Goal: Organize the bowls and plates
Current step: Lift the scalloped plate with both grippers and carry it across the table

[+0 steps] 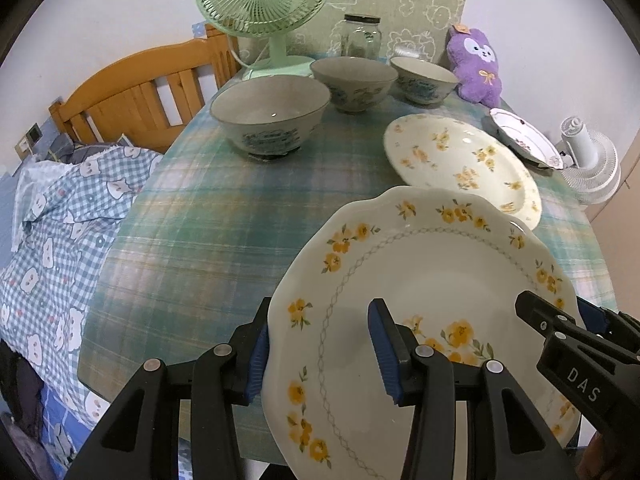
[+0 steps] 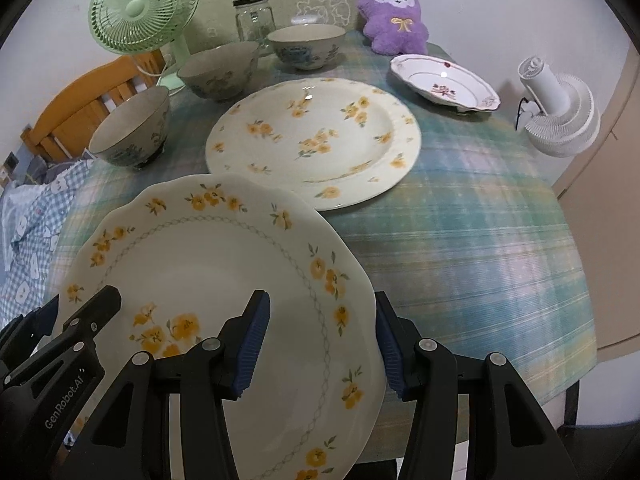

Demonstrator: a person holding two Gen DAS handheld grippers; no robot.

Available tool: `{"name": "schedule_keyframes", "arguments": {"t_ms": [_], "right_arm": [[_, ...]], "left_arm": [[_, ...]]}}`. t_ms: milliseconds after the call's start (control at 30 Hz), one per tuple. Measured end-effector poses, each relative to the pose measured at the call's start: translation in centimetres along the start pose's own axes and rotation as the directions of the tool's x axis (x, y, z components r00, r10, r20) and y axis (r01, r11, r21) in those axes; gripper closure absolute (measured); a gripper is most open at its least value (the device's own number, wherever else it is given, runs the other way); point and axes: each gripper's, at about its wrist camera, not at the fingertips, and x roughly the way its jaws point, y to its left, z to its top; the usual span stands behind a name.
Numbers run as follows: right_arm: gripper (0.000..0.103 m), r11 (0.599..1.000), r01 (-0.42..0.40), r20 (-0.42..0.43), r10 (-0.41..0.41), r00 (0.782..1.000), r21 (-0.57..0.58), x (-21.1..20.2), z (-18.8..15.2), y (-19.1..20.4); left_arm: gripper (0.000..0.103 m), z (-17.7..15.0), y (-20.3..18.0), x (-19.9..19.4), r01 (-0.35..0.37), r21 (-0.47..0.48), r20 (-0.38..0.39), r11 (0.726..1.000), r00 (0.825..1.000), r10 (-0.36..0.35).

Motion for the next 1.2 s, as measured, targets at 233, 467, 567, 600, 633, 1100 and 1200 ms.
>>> {"name": "schedule_keyframes", "arguments": {"t_ms": [233,467,567,600,633,1100,1200], "right_arm": [[0.048,1.0,0.018,0.027,-0.018,0.999,0.013,-1.0,0.3,-2.9],[0.048,0.999,0.038,0.047,-0.04,0.998,0.035,-1.7,0.7,-6.1],[0.048,0.998,0.046,0.052,-0.048,0.997,0.039,-2.0,0.8,-7.5],[0.048,0.998,0.048,0.054,-0.051,0.997,0.041,-2.0,0.9,-7.8],[0.048,0.998,0.051,0.056,-0.054,0.997,0.042,-2.0,0.9,-8.3],[0.048,0.995,0.079,0.053,-0.082,0.995,0.064,-1.4,1.4,-15.0],[0.048,0.994,0.084,0.05,-0.087,0.995,0.067,-1.1,1.5,-16.2]], "left_arm": [[0.057,0.4,-2.8,-0.5,0.02,0.019,0.026,1.0,0.999,-0.02],[0.057,0.9,-6.0,-0.7,0.04,0.042,0.046,0.998,0.998,-0.042],[0.057,1.1,-7.4,-0.6,0.046,0.047,0.051,0.998,0.998,-0.049],[0.057,1.1,-7.8,-0.6,0.048,0.049,0.053,0.998,0.997,-0.05],[0.057,1.1,-8.3,-0.6,0.05,0.052,0.056,0.997,0.997,-0.053],[0.057,1.6,-15.2,0.5,0.071,0.074,0.054,0.995,0.996,-0.075],[0.057,1.7,-16.3,0.8,0.075,0.075,0.051,0.994,0.996,-0.079]]}}
